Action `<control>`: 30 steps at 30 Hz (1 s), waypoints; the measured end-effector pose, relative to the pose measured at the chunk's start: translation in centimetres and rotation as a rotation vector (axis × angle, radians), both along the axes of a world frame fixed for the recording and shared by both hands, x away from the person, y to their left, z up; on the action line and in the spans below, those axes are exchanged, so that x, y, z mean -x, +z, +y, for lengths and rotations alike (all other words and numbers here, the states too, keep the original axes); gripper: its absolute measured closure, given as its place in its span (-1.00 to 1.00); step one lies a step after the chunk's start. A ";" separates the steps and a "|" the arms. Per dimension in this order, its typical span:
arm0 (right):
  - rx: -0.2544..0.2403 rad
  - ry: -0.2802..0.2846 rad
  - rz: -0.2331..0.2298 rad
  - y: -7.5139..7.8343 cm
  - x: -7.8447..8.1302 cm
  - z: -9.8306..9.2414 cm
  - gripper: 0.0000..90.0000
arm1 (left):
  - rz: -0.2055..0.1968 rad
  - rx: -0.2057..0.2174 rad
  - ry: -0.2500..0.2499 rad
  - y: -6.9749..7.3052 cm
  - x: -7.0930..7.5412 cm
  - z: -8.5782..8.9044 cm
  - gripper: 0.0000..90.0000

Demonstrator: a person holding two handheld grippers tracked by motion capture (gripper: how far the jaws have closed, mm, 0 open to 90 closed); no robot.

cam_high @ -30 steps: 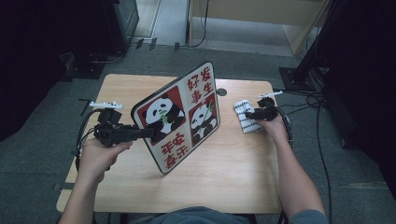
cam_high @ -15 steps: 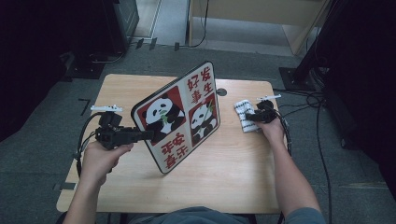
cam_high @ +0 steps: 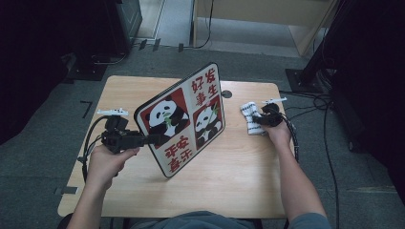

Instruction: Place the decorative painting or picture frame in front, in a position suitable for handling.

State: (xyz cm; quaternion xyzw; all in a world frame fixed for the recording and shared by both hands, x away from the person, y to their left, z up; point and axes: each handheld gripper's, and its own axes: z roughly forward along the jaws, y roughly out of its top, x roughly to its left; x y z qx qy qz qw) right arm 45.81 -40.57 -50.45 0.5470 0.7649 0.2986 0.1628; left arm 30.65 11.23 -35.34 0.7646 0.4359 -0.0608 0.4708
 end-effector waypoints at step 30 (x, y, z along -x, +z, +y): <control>-0.185 0.160 0.027 6.9 0.9 2.7 0.68 | -0.084 -0.001 0.037 -0.5 0.3 -0.3 0.35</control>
